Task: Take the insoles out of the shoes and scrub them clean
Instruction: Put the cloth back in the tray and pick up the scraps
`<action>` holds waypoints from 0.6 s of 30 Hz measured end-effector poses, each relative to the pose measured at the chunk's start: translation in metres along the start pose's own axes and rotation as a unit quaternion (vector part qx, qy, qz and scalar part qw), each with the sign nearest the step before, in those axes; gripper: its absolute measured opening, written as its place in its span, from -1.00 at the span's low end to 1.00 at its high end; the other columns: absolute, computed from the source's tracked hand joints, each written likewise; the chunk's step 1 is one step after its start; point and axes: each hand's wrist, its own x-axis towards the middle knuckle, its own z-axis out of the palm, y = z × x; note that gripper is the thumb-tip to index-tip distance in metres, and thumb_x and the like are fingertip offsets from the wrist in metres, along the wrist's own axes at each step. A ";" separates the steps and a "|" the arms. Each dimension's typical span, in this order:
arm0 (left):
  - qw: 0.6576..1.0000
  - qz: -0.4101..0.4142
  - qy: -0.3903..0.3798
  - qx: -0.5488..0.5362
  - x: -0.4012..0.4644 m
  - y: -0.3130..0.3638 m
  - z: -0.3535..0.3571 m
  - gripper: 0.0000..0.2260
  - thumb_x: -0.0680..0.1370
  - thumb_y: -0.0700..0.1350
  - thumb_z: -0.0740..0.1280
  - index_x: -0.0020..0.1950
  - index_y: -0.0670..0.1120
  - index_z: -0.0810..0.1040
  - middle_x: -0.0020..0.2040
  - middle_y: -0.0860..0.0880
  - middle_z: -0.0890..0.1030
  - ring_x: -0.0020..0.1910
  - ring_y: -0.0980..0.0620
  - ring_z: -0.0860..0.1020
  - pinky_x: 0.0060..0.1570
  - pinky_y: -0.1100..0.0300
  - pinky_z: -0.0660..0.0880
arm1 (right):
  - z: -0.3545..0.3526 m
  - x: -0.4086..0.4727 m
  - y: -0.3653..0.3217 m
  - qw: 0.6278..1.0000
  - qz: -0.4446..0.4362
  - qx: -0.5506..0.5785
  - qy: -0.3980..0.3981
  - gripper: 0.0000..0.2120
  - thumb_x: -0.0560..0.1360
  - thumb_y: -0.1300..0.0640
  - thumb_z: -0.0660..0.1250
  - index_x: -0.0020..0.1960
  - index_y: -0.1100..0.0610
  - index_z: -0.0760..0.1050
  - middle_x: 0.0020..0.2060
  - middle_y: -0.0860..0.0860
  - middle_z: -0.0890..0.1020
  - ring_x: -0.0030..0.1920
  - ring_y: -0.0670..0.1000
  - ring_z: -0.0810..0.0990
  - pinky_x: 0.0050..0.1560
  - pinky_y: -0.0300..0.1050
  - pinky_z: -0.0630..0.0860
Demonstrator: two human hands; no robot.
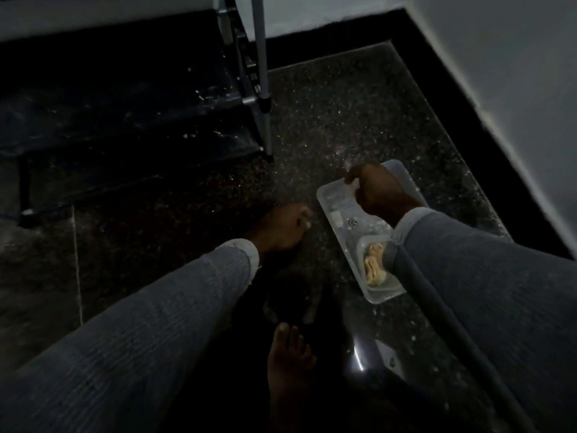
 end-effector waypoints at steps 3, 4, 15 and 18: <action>1.000 0.001 -0.011 0.002 0.005 0.004 0.006 -0.80 0.57 -0.14 0.29 0.19 -0.08 0.53 0.13 -0.07 0.61 0.11 -0.04 0.55 0.19 0.05 0.46 | 0.007 -0.001 0.019 0.999 0.017 0.003 -0.028 -0.74 0.50 0.31 0.28 0.13 0.07 0.53 0.13 0.11 0.54 0.15 0.13 0.54 0.19 -0.01 0.50; 1.000 0.003 -0.014 0.000 0.005 0.004 0.008 -0.79 0.57 -0.14 0.28 0.20 -0.09 0.53 0.13 -0.08 0.61 0.12 -0.04 0.55 0.19 0.05 0.46 | 0.009 -0.003 0.022 0.999 0.027 0.016 -0.035 -0.73 0.50 0.31 0.28 0.12 0.04 0.52 0.14 0.11 0.52 0.15 0.12 0.54 0.20 0.00 0.51; 0.999 0.001 -0.027 0.023 0.005 -0.009 0.015 -0.73 0.57 -0.17 0.29 0.27 -0.10 0.51 0.22 -0.10 0.57 0.19 -0.06 0.54 0.25 0.04 0.44 | 0.024 -0.011 0.028 0.993 0.059 -0.024 -0.096 -0.54 0.49 0.28 0.32 0.37 0.15 0.37 0.36 0.15 0.30 0.30 0.15 0.43 0.34 -0.07 0.36; 0.999 -0.005 -0.036 0.026 0.005 -0.011 0.015 -0.72 0.57 -0.17 0.29 0.28 -0.10 0.50 0.23 -0.11 0.56 0.20 -0.07 0.53 0.25 0.00 0.44 | 0.026 -0.012 0.027 0.993 0.054 -0.029 -0.102 -0.54 0.49 0.28 0.32 0.37 0.14 0.37 0.37 0.14 0.30 0.31 0.15 0.42 0.35 -0.06 0.36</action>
